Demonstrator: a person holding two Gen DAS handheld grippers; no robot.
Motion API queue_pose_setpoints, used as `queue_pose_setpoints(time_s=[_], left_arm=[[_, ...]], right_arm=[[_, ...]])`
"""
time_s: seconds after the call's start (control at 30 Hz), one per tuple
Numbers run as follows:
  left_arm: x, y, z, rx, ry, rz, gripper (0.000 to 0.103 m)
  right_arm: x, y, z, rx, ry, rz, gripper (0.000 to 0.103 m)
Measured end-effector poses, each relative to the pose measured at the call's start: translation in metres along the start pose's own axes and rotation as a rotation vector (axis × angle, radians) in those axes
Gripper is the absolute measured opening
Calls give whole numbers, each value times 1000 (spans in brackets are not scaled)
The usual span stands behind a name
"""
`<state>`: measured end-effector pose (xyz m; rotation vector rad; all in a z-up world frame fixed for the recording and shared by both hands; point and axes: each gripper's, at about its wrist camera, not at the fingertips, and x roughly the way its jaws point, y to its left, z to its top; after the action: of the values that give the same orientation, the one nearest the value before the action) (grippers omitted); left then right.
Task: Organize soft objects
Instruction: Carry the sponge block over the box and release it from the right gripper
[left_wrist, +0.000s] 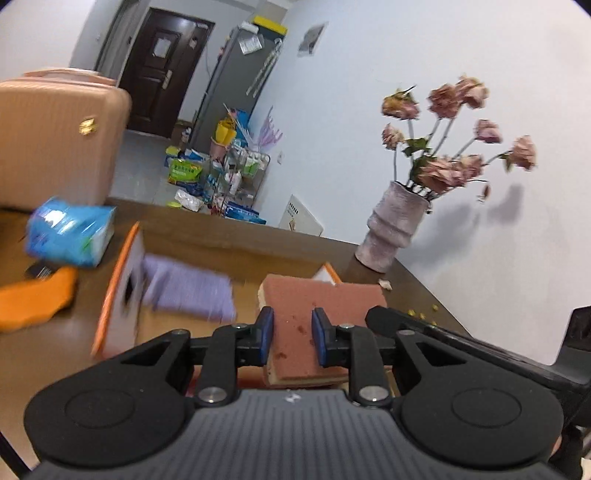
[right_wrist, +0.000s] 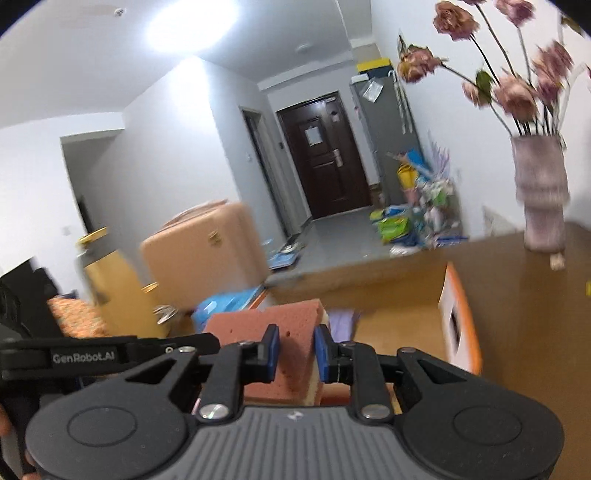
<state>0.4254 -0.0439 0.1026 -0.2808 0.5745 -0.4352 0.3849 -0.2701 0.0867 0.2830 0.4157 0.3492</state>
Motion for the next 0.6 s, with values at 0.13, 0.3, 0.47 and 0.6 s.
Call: queue_pose_setpoints(time_s=[0.13,0.3,0.47,0.6], left_arm=[[95,12,41,-65,91,21,22],[197,30,44,-156,226,41,22],[247,32,36,-135,304,72,22],[265,36,28,-104,347,113,24]], right_arm=[[71,-42,47,13,62,-70,20],[157,-106,64,82,196,-147,20],[211,-117,53,-57,285,-267,22],[229,-111,45,-136,341,-288,28]])
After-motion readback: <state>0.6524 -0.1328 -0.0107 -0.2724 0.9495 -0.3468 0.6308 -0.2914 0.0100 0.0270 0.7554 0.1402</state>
